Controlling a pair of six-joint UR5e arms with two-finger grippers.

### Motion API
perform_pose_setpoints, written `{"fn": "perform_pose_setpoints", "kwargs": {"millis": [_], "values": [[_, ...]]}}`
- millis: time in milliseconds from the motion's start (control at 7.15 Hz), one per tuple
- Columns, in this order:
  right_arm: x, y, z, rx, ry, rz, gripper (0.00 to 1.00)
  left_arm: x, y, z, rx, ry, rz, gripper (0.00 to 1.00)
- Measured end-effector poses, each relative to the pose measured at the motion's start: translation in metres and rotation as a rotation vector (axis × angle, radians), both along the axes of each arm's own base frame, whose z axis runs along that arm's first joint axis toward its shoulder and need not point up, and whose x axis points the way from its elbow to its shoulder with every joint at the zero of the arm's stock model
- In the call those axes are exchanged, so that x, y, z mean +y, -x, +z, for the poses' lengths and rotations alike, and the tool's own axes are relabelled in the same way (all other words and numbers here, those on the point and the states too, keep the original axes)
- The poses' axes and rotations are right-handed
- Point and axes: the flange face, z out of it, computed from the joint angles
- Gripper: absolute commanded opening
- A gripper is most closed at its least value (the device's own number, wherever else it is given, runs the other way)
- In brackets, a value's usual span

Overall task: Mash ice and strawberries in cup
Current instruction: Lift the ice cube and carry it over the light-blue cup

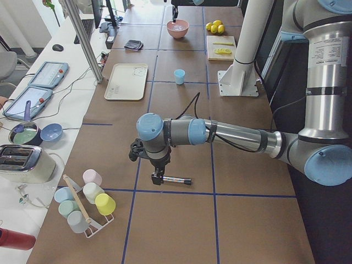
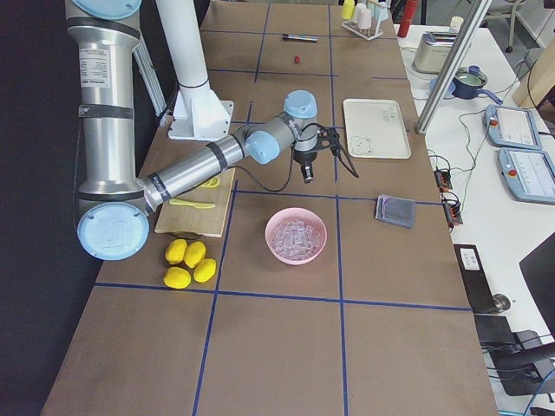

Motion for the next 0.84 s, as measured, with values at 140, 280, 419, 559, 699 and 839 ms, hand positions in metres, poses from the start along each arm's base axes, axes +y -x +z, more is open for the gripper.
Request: {"fn": "perform_pose_setpoints", "kwargs": {"millis": [140, 280, 419, 559, 699, 839], "values": [[-0.006, 0.046, -0.045, 0.003, 0.014, -0.006, 0.00, -0.001, 0.000, -0.002, 0.000, -0.005, 0.000, 1.00], [-0.005, 0.095, -0.095, 0.022, 0.029, -0.008, 0.00, -0.003, 0.000, -0.004, 0.000, -0.009, 0.000, 1.00], [0.007, 0.147, -0.142, 0.037, 0.049, 0.002, 0.00, -0.004, 0.000, -0.006, 0.001, -0.013, 0.000, 1.00], [0.021, 0.198, -0.182, 0.038, 0.066, 0.026, 0.00, -0.005, 0.000, -0.007, 0.001, -0.015, 0.000, 1.00], [0.036, 0.252, -0.220, 0.032, 0.085, 0.058, 0.00, -0.006, 0.000, -0.008, 0.001, -0.017, 0.000, 1.00], [0.048, 0.302, -0.252, 0.033, 0.105, 0.087, 0.00, -0.006, -0.001, -0.009, 0.001, -0.018, 0.001, 1.00]]}}
